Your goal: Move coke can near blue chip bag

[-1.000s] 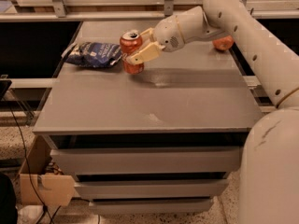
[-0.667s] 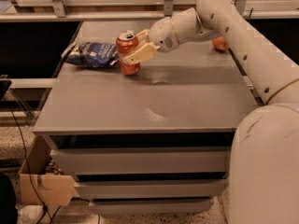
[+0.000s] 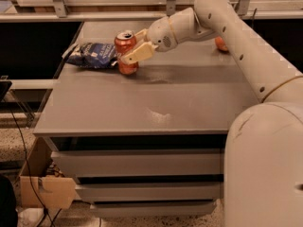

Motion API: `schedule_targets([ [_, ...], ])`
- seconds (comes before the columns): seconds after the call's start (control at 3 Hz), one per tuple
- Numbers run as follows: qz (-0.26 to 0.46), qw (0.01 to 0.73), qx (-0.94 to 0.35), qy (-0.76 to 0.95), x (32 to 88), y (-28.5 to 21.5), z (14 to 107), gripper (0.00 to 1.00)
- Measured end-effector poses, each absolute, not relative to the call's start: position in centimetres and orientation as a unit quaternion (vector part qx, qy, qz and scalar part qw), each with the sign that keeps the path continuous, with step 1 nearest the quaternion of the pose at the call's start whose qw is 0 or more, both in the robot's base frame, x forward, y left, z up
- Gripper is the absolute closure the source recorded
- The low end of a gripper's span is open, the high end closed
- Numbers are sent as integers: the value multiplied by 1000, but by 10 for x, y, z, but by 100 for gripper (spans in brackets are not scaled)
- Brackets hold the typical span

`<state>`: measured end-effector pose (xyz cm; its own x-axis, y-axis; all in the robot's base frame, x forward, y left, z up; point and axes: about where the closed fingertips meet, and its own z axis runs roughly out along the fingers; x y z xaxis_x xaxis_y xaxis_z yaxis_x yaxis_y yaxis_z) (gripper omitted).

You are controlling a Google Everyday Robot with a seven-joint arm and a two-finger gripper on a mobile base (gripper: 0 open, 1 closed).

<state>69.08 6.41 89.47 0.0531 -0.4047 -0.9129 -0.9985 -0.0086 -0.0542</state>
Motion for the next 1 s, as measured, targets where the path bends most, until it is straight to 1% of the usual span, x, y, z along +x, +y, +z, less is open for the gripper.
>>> schedule_targets([
  [1.0,382,392,-604,579,695,73,894,12],
])
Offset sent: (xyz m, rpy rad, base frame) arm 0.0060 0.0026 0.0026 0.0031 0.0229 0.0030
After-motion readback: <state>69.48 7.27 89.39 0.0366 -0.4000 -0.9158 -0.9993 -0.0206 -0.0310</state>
